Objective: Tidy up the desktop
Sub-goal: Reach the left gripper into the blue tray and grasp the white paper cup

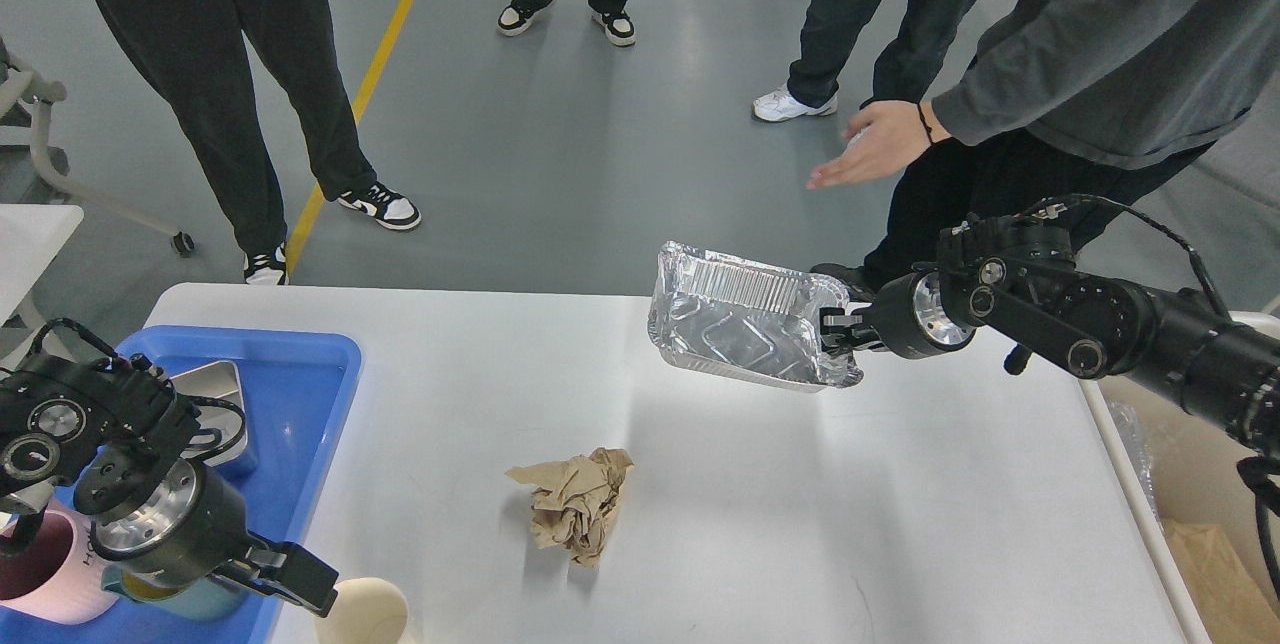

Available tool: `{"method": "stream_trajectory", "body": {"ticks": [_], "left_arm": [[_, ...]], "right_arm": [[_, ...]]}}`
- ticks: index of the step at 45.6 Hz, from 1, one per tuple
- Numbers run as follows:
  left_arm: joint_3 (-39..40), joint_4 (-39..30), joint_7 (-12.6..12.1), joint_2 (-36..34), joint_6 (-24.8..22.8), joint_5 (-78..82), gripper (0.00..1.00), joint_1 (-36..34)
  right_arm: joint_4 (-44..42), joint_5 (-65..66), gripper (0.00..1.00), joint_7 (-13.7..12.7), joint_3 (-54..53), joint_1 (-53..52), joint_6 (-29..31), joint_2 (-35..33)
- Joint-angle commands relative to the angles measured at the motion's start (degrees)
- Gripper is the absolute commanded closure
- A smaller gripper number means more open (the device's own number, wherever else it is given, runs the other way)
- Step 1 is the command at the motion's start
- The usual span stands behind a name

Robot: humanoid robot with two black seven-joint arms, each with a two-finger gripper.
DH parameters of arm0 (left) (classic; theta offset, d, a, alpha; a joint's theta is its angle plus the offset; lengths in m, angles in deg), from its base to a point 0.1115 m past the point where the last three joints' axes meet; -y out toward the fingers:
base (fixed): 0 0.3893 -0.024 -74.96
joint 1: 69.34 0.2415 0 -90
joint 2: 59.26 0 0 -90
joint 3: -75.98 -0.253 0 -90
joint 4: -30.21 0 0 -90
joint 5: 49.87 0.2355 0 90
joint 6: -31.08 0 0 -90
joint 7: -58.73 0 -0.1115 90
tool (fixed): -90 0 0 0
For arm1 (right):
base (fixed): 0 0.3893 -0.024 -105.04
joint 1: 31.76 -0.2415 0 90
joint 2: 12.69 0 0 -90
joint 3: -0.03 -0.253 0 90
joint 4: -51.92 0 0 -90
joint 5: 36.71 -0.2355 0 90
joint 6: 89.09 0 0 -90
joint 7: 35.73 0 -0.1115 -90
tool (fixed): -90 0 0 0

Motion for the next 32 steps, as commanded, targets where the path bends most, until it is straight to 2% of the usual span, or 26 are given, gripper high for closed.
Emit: {"method": "stream_trajectory", "body": {"ticks": [1,16,32], "left_arm": [[-0.09,0.95,-0.04,0.95,0.58,0.22,0.05,0.15],[0.0,2.62,-0.13,3.94,1.11,1.89,0.05,0.85],[0.09,3.5,-0.04,4.12,1.64,1.89,0.05,0.85]], "right_arm": [[-0.09,0.01,1.0,0.0,0.09,0.16,-0.26,-0.09],[-0.17,0.1,1.0,0.0,0.27,0.34,-2.02,-0.18],[0.0,1.85,1.0,0.0,0.44,-0.28,-2.46,-1.06]]}}
